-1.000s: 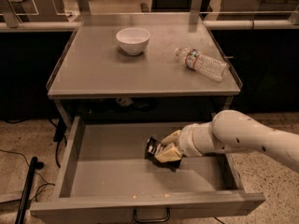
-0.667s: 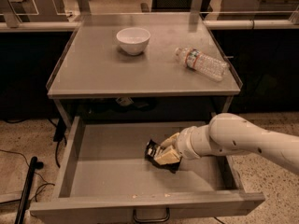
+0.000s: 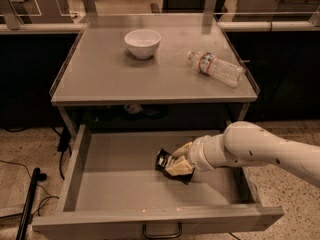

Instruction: Place rxbar chocolate into top drawer

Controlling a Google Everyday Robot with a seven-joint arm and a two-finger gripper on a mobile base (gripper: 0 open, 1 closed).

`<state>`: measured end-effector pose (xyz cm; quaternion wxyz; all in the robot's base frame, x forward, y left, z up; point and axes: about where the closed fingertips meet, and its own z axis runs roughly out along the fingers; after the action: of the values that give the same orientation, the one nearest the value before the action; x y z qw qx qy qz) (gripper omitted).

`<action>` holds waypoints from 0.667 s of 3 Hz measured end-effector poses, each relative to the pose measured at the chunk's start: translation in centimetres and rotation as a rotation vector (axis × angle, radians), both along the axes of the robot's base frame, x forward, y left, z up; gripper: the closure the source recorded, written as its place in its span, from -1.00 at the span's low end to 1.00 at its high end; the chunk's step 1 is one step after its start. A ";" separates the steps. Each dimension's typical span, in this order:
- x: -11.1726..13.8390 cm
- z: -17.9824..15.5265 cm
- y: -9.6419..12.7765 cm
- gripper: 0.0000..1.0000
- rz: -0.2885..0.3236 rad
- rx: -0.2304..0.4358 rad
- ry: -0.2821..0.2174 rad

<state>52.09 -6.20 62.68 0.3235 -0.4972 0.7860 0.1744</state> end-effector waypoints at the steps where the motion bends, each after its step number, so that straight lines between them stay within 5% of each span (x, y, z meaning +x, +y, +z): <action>1: 0.0 0.0 0.0 -0.41 0.000 0.000 0.000; 2: 0.0 0.0 0.0 -1.00 0.000 0.000 0.000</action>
Offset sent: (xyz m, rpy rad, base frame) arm 0.0000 0.0000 0.0000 0.0000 0.0000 0.0000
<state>52.09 -6.19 62.68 0.3235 -0.4973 0.7859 0.1744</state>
